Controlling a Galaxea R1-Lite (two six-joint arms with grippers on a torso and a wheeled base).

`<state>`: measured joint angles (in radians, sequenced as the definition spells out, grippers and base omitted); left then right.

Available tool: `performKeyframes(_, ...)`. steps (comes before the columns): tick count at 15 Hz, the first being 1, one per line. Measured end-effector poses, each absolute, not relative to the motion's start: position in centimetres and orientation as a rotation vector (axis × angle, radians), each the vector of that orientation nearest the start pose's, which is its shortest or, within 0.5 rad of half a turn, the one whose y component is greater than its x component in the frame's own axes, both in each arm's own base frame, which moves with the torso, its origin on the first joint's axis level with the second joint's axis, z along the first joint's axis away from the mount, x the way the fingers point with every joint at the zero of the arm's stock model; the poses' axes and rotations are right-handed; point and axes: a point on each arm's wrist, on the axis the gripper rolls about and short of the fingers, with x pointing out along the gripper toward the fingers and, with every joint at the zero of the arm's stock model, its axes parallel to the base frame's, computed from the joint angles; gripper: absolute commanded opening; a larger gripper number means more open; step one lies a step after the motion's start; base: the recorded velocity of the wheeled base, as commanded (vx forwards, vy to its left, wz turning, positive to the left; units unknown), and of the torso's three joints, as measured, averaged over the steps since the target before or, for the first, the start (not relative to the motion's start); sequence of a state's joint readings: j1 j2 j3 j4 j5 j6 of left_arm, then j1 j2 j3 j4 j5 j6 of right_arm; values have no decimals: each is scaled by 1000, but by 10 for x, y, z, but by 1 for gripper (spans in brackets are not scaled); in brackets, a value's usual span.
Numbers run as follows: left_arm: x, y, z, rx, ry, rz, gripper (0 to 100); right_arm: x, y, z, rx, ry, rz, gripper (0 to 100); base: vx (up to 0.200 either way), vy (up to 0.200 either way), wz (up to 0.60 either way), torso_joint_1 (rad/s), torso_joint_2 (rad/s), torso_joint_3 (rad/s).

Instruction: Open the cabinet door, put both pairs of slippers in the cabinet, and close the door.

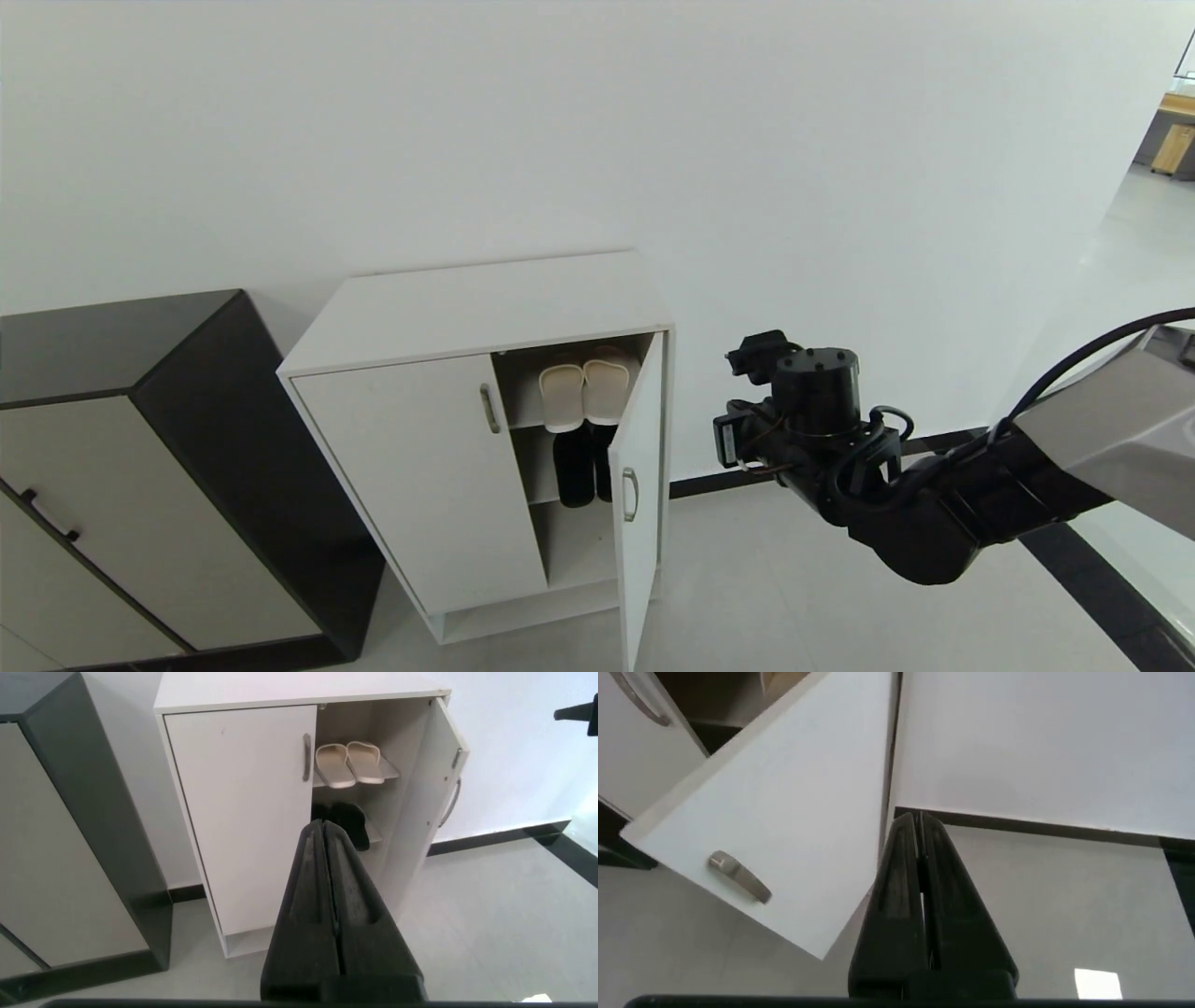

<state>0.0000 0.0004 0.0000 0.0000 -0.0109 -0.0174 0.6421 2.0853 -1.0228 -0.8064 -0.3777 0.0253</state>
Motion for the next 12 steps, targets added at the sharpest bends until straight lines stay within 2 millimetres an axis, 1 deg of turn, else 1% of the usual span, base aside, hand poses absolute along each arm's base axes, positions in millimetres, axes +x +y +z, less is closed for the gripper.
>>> performKeyframes(6,-23,0,75,-17,1,-10,0,317,232,109,-107,259,327,0,0,0,600,2,2,0)
performKeyframes(9,-23,0,75,-17,1,-10,0,319,233,108,-88,222,328,0,0,0,0,0,0,0)
performKeyframes(10,-23,0,75,-17,1,-10,0,318,232,105,-93,222,329,0,0,0,0,0,0,0)
performKeyframes(12,-23,0,76,-18,-1,-9,0,320,228,103,-96,215,317,0,0,0,0,0,0,0)
